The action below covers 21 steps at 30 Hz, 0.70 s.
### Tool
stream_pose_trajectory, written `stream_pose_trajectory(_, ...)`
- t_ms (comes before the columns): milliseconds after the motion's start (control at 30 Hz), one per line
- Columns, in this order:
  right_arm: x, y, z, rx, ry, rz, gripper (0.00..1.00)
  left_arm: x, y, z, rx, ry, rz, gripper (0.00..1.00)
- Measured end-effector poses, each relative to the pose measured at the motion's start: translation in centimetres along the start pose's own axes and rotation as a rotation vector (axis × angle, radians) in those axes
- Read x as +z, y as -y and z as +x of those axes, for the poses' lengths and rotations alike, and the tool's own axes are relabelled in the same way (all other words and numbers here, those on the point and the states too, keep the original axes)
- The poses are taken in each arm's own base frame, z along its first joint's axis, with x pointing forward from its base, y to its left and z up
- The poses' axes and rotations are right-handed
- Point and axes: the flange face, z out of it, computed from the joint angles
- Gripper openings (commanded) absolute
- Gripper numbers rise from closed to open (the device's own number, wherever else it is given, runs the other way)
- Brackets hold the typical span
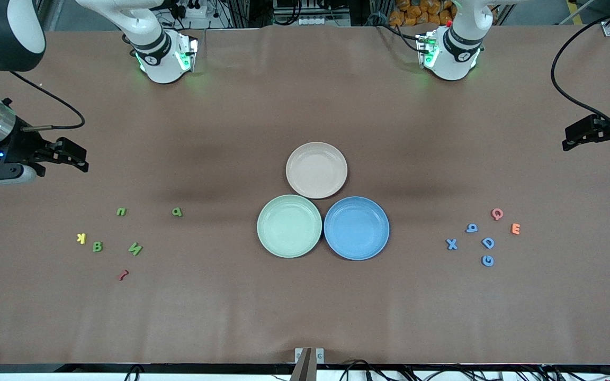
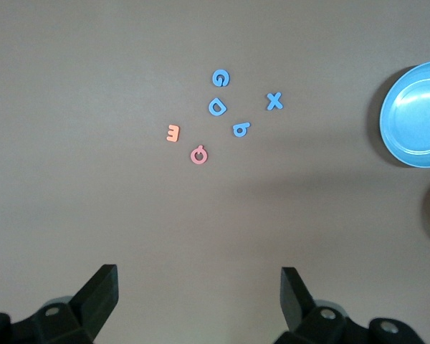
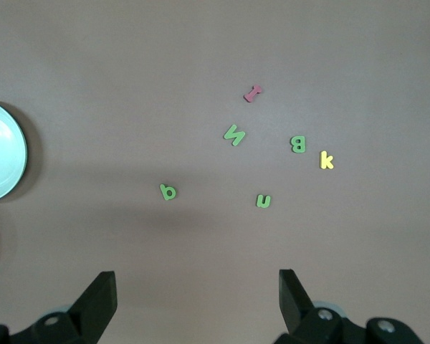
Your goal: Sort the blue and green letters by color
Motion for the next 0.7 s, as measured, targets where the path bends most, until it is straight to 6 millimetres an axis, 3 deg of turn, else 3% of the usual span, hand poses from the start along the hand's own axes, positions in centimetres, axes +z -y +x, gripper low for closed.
stream_pose_trajectory(467, 0.8, 0.0, -0.1, 0.000, 0.017, 0.001, 1.00, 0.7, 0.0, 0.1, 0.000, 0.022, -0.002, 1.00)
stream_pose_trajectory(567, 1.0, 0.0, -0.2, 0.000, 0.020, 0.001, 1.00, 2.3, 0.0, 0.4, 0.001, 0.053, -0.005, 1.00)
stream_pose_trajectory(700, 2.2, 0.1, -0.2, 0.000, 0.019, 0.002, 1.00, 5.9, 0.0, 1.8, 0.002, 0.109, -0.009, 1.00)
